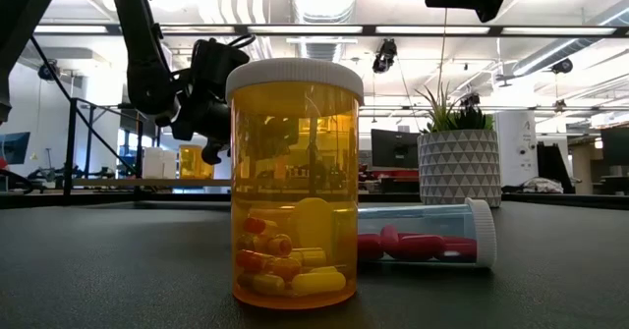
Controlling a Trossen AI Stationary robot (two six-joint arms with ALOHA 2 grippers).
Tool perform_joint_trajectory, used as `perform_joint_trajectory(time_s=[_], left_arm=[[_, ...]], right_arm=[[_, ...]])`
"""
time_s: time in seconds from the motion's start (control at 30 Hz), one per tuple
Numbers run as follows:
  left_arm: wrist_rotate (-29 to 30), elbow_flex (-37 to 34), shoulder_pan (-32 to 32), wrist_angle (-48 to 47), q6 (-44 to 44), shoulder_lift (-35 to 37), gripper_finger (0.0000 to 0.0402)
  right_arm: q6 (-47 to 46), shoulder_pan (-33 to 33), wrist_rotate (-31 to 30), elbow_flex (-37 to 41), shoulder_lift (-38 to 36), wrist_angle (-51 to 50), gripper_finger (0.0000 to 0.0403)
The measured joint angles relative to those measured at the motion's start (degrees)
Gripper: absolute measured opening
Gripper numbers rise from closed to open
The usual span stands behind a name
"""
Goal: Pick and place medicine bottles onto shelf by color
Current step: Put the top pink pill bottle on the shelf aligned with the other pink pill bottle
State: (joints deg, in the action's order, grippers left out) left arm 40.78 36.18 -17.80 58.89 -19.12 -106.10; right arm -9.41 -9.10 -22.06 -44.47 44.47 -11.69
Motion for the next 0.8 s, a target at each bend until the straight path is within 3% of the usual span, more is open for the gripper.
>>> perform_joint_trajectory(time_s=[0.8], left_arm=[[2.39, -0.07, 1.34, -1.8, 0.06, 0.59, 0.0128]], right_arm=[[0.0, -0.01, 0.01, 0.0, 0.0, -0.02, 0.0217]])
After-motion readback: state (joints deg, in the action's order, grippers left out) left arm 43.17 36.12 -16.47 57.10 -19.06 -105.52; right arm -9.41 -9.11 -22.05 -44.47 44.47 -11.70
